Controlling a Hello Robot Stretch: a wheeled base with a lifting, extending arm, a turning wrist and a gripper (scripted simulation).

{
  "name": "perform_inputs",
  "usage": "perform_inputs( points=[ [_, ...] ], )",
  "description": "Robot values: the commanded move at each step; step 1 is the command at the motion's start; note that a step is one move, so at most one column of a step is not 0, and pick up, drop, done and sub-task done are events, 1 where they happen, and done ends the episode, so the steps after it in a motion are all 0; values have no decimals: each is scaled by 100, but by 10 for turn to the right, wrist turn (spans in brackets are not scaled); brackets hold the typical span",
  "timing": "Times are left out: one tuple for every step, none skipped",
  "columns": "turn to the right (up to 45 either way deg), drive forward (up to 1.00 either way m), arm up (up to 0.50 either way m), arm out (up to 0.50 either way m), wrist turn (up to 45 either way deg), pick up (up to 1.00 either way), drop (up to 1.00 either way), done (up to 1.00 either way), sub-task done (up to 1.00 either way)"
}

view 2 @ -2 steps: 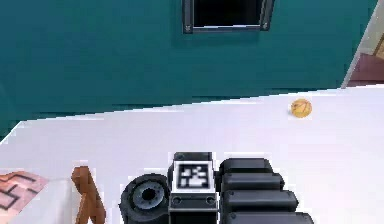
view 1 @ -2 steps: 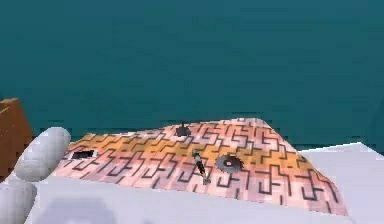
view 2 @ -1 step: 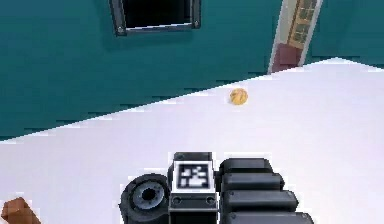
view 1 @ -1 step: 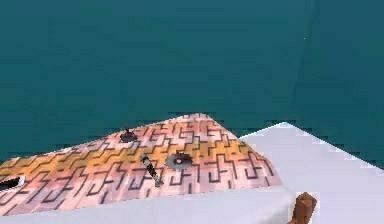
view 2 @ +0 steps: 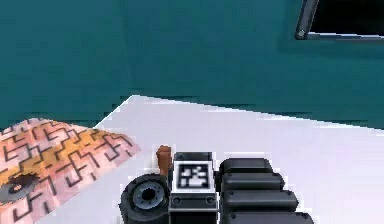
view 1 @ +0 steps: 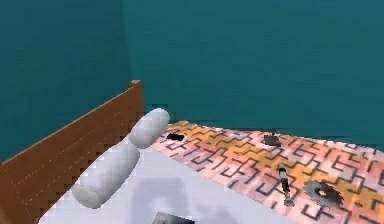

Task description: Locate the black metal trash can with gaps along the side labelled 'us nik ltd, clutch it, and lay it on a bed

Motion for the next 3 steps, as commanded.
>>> perform_inputs(
  points=[
    [-60,0,0,0,0,0,0,0,0],
    [450,0,0,0,0,0,0,0,0],
    [-330,0,0,0,0,0,0,0,0]
  ],
)
